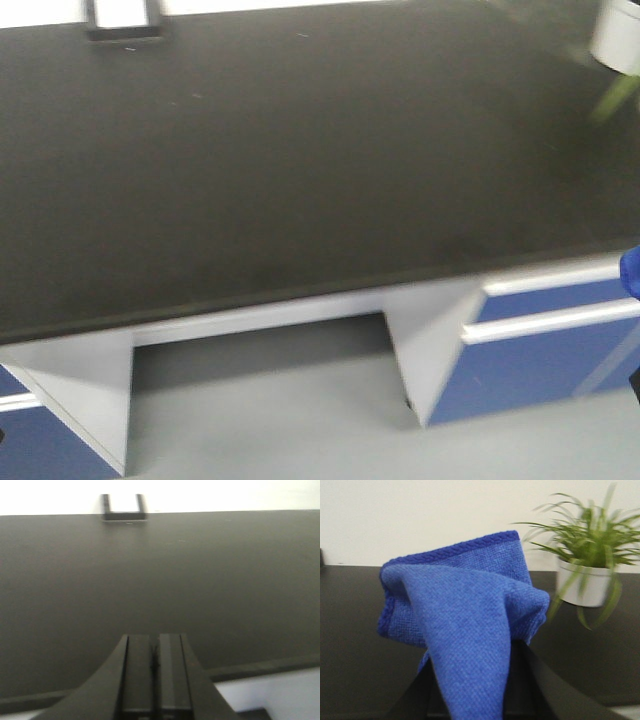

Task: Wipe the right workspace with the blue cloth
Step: 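Drive the base to the other bench holding the cloth in the right gripper, then lower the held blue cloth onto the bench with the right gripper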

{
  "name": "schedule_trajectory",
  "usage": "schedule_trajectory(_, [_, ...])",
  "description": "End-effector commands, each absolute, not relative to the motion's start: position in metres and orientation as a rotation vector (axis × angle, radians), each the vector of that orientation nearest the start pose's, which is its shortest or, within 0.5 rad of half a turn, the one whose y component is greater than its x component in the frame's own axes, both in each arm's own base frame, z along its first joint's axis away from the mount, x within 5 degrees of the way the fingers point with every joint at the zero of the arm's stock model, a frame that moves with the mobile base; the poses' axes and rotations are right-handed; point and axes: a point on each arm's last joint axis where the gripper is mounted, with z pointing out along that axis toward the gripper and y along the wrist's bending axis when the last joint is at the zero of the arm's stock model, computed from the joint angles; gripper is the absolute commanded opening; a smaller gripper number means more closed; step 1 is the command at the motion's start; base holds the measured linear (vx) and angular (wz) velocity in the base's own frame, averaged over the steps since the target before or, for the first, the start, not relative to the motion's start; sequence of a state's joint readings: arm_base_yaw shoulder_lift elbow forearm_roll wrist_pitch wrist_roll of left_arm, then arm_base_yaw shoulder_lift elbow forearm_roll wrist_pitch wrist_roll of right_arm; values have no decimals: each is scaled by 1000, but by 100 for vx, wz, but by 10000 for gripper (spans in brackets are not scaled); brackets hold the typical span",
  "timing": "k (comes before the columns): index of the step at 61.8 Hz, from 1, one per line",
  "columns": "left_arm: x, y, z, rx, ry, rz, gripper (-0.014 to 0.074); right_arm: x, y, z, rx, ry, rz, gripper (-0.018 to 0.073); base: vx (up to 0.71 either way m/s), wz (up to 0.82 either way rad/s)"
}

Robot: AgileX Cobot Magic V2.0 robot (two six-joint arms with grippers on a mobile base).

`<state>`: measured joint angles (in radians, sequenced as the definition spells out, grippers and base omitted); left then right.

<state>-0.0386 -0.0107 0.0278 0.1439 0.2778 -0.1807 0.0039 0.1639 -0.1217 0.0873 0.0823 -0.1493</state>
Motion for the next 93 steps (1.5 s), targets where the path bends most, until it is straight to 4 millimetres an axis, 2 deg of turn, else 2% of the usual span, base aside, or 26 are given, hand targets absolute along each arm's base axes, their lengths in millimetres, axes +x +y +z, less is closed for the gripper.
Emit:
schedule_trajectory(1, [56,0,177,-22,1712,-45,-6,69,0,253,-51,1510,-50,-3,40,55])
schedule_trajectory(41, [56,0,177,-22,1712,-45,-6,69,0,253,-51,1510,-50,-3,27,22])
schedule_trajectory(93, [56,0,177,-22,1712,-45,-6,69,0,253,-51,1506,-51,-3,5,4])
